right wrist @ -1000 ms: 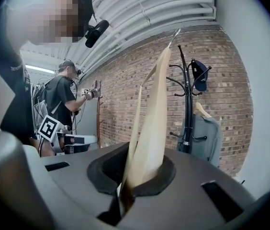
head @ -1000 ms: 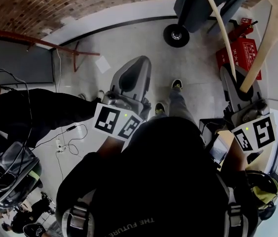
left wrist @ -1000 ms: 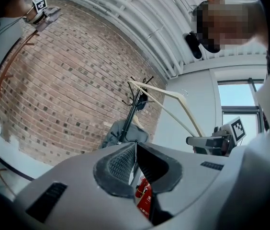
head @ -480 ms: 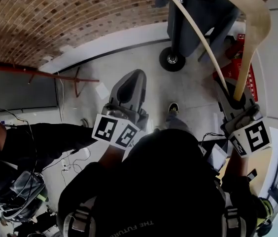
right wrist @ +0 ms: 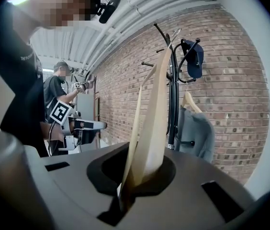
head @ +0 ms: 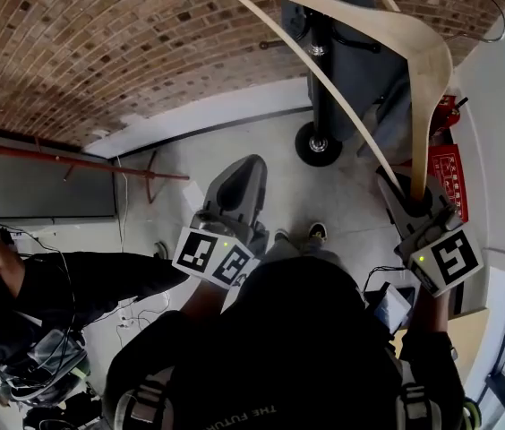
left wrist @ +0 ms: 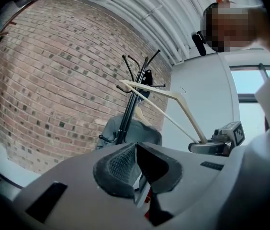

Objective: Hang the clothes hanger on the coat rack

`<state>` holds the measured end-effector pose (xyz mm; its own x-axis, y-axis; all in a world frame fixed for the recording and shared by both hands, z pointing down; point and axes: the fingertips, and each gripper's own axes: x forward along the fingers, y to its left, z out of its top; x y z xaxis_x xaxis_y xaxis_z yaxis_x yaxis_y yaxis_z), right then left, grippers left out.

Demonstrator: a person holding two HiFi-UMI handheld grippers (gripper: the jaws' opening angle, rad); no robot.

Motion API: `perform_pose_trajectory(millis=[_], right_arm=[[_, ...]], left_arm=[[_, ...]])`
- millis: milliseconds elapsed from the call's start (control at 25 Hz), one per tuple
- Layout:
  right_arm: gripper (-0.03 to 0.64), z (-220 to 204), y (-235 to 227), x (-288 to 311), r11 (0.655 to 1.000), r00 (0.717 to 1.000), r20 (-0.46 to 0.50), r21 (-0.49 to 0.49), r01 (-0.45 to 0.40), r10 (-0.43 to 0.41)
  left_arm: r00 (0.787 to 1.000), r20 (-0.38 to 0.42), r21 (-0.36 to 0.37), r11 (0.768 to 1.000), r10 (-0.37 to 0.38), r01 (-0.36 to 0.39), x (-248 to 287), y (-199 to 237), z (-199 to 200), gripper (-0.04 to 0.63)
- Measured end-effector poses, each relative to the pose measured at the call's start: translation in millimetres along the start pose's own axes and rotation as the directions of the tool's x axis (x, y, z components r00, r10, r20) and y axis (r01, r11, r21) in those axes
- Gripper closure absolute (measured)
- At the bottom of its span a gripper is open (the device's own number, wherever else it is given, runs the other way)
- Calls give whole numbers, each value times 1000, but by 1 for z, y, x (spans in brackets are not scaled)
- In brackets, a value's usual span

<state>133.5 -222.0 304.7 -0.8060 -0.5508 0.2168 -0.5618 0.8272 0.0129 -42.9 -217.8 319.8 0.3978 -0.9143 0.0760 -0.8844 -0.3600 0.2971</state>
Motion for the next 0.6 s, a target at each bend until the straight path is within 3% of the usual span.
perform_pose_trajectory(millis=[280,600], right_arm=[[598,-1,-17,19,1000,999,-39,-9,-6,5],[598,12,-44,62,994,992,-114,-99,39,-50]], left_arm=[[1000,-1,1,1000,-29,29,29,10,6,565],[995,29,-23,995,-96,97,72,53,23,565]])
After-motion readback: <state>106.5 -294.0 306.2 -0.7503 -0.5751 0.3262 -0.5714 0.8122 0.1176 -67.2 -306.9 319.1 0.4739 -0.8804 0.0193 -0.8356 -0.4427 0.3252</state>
